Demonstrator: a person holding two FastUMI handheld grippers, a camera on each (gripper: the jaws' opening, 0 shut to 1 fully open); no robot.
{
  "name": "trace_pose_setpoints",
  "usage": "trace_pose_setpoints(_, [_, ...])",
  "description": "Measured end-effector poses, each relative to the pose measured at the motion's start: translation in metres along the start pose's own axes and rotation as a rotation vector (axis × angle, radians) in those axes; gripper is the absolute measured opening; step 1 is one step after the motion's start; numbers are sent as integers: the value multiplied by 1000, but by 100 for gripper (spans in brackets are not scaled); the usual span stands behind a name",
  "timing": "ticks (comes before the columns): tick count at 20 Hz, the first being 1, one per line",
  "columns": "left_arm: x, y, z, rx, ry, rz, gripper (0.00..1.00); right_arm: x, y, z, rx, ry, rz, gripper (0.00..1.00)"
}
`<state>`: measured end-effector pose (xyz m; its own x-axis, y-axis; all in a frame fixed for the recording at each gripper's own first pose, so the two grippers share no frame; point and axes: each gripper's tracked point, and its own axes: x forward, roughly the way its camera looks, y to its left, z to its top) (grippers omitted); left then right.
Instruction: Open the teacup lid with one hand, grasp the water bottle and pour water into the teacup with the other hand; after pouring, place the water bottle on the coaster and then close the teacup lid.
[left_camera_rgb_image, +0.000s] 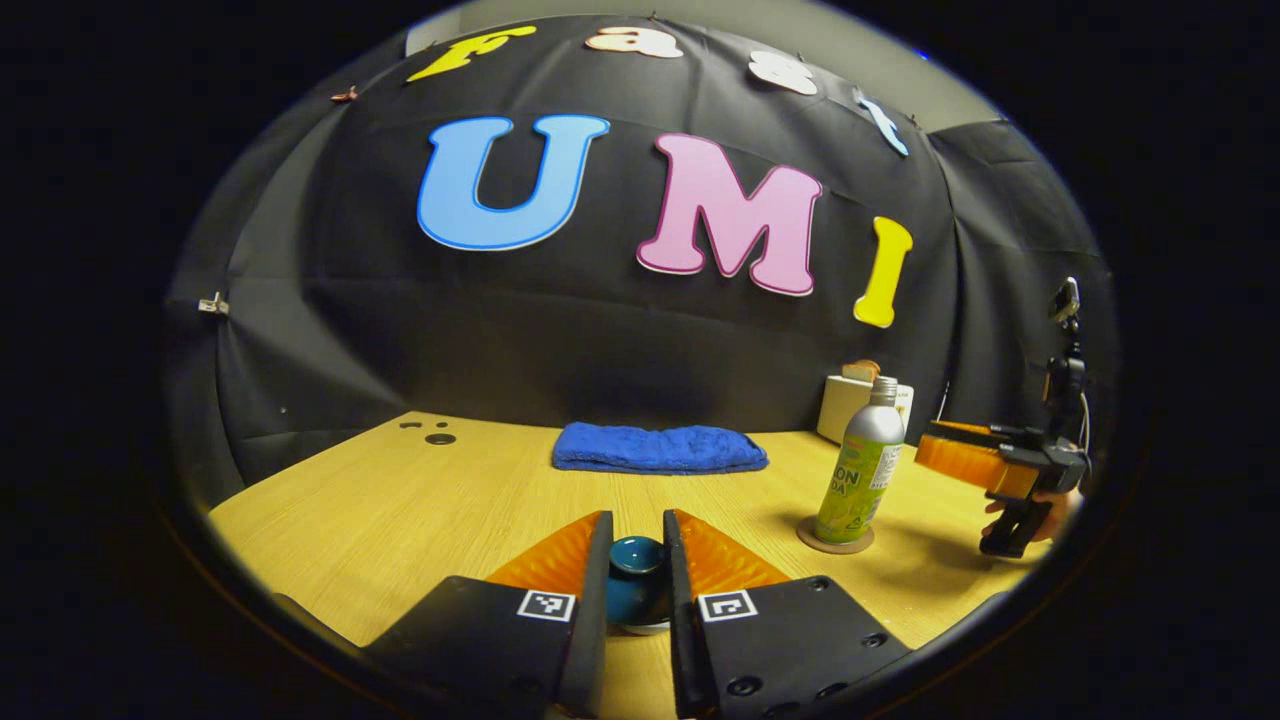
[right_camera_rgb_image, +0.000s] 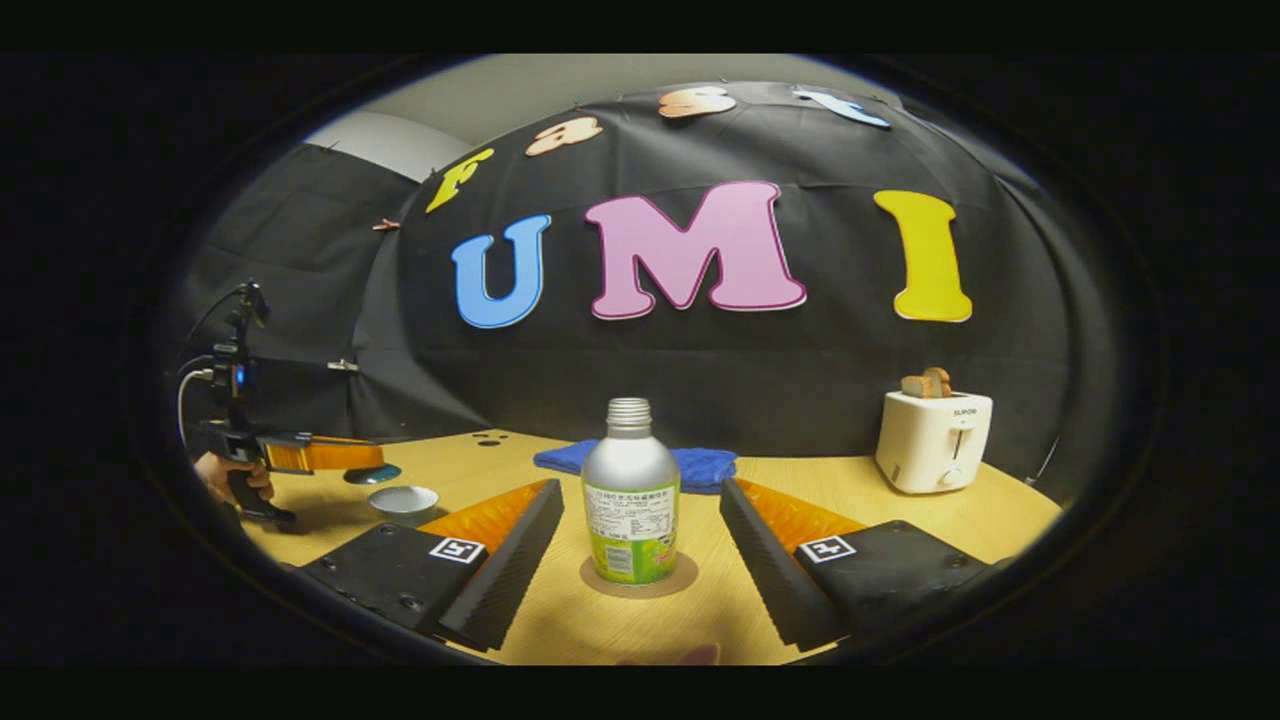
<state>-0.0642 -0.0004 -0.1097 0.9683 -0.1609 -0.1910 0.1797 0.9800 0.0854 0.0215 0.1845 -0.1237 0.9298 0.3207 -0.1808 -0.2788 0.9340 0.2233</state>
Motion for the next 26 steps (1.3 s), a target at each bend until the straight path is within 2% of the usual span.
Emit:
trace_pose_setpoints(3, [-15, 9, 2, -74, -31, 2, 31, 12, -4, -11, -17, 28, -29, 98])
trace_pose_setpoints(7, [-27, 17, -8, -126, -27, 1, 31, 29, -1, -25, -19, 68, -31, 98])
trace_pose_setpoints(15, [-30, 21, -4, -151, -48, -10, 30, 50, -1, -40, -99, 139, -78, 98])
trace_pose_setpoints(18, [-32, 22, -3, -162, -56, -9, 31, 54, 3, -44, -89, 159, -68, 93])
trace_pose_setpoints(19, [-33, 23, -3, -166, -59, -9, 30, 53, 2, -44, -70, 166, -74, 84])
trace_pose_setpoints(22, [-33, 26, -2, -189, -63, -9, 31, 50, 0, -43, -9, 181, -89, 80])
trace_pose_setpoints(26, [-33, 29, -1, -212, -65, -8, 30, 42, -4, -20, -139, 143, -130, 80])
